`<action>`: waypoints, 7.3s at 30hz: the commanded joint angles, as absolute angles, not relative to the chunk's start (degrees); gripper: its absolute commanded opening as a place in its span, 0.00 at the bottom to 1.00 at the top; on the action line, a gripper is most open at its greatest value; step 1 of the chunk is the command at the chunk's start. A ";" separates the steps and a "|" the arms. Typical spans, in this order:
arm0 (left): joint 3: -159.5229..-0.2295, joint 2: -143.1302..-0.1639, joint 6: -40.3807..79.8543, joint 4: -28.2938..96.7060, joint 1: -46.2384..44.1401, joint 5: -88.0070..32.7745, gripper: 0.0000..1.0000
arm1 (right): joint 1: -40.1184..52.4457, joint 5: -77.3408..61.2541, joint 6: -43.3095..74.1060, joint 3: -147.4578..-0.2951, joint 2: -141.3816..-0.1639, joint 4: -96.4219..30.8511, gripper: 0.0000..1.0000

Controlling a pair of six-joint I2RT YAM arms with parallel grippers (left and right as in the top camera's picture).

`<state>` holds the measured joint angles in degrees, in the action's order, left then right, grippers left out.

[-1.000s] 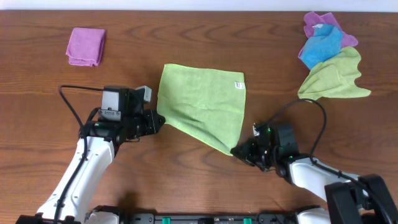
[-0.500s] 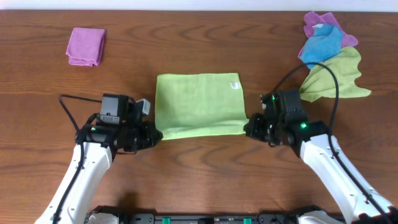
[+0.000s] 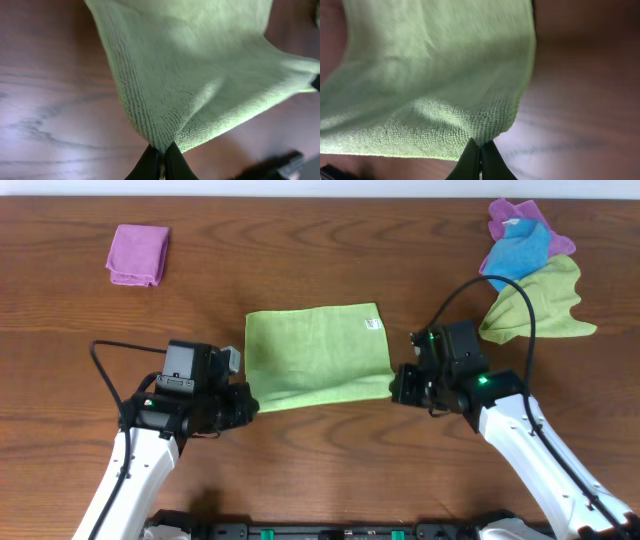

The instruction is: Fold the cloth

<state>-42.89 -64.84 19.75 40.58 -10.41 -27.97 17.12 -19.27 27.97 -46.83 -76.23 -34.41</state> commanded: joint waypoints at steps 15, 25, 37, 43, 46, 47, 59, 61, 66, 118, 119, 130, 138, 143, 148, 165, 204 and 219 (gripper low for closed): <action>-43.72 -81.43 22.76 15.90 -7.27 -19.35 0.05 | 18.06 -17.96 27.11 -56.16 -92.01 -17.06 0.02; -50.72 -94.26 20.49 4.34 -3.31 -25.61 0.06 | 18.02 -16.43 27.44 -67.51 -103.48 -16.86 0.01; -62.83 -100.62 14.28 12.91 -3.40 -28.14 0.06 | 17.54 -13.06 29.32 -67.61 -103.85 -16.73 0.02; -62.81 -100.64 11.29 22.61 -3.40 -27.90 0.06 | 17.41 -13.06 29.04 -67.61 -103.83 -24.23 0.01; -62.81 -100.64 11.11 25.74 -3.40 -26.22 0.06 | 16.91 -13.06 28.60 -67.61 -103.83 -26.44 0.01; -62.81 -100.64 11.11 25.80 -3.40 -25.78 0.06 | 16.86 -13.06 28.60 -67.61 -103.83 -26.46 0.01; -62.85 -100.60 8.54 24.77 -3.46 -29.98 0.59 | 15.77 -14.76 27.14 -67.90 -103.79 -23.68 0.02; -62.85 -100.60 8.54 23.86 -3.92 -30.06 0.06 | 15.79 -15.46 27.14 -68.55 -103.68 -22.48 0.02; -62.83 -100.64 8.56 22.22 -6.59 -22.50 0.06 | 16.93 -14.68 25.56 -69.21 -103.68 -19.90 0.02; -62.61 -112.29 12.91 20.36 -12.95 -8.49 0.06 | 17.63 -8.14 22.59 -69.34 -98.19 -35.59 0.60; -62.61 -112.29 12.88 21.58 -12.93 -8.49 0.06 | 15.86 -8.19 22.57 -69.32 -96.38 -36.69 0.72; -62.61 -112.29 12.88 22.57 -12.93 -8.56 0.06 | -3.38 -46.70 9.23 -59.11 -100.73 -30.04 0.95; -62.61 -112.29 12.91 22.24 -12.93 -8.62 0.06 | 1.37 -50.00 13.82 -58.61 -111.09 -21.91 0.97; -62.61 -112.29 12.91 22.02 -12.93 -8.62 0.06 | 5.41 -50.00 20.86 -58.61 -115.26 -13.65 0.97; -62.61 -112.29 12.91 22.02 -12.93 -8.64 0.06 | 8.75 -49.87 22.74 -58.74 -117.36 -10.39 0.84; -68.45 -87.70 12.82 29.80 -12.73 -16.36 0.06 | 4.14 -16.34 18.13 -70.89 -104.97 -47.03 0.02; -68.34 -52.75 13.15 51.94 -12.78 -11.86 0.06 | 29.02 -26.59 21.15 -75.44 -106.04 -38.22 0.28; -51.20 -80.18 17.87 23.38 -13.34 -37.82 0.96 | 19.44 -2.31 20.51 -75.83 -102.76 -49.12 0.01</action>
